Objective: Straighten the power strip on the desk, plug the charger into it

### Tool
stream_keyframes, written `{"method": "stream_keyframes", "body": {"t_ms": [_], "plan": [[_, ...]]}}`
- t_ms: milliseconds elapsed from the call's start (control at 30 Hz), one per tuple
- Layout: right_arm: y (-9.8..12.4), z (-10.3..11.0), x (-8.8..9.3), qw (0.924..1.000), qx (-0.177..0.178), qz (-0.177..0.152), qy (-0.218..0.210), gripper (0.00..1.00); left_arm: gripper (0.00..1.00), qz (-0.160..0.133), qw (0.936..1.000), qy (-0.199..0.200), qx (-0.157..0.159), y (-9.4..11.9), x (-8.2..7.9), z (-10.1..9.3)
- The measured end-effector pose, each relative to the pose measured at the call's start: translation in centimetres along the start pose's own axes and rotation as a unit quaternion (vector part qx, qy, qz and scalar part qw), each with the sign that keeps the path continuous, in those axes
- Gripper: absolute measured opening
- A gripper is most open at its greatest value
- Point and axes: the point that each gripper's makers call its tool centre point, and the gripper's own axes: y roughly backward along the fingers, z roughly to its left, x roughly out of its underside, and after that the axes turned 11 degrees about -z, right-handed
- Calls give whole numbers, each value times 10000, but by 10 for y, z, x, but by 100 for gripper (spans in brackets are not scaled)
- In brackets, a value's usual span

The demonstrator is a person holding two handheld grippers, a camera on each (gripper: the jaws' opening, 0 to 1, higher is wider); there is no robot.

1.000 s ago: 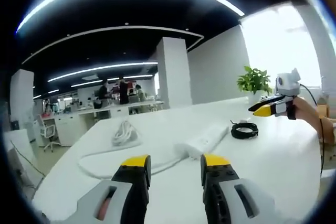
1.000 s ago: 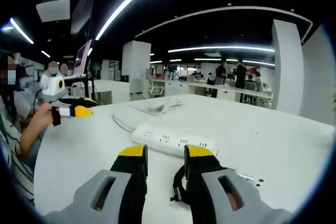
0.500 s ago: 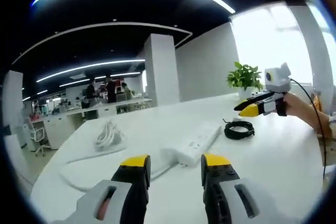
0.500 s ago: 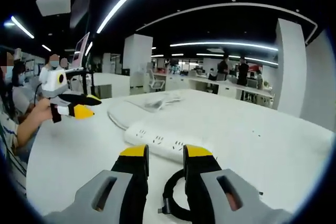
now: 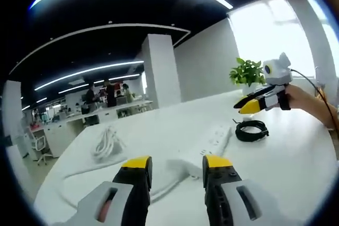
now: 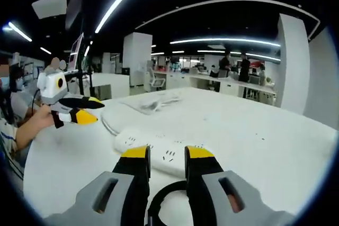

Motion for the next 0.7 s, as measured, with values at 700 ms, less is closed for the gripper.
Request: {"method": "stream_keyframes", "body": {"t_ms": [700], "plan": [[-20, -26, 37, 9984, -409, 334, 178, 26, 38, 124, 9982, 442, 378, -31, 21, 1]]}}
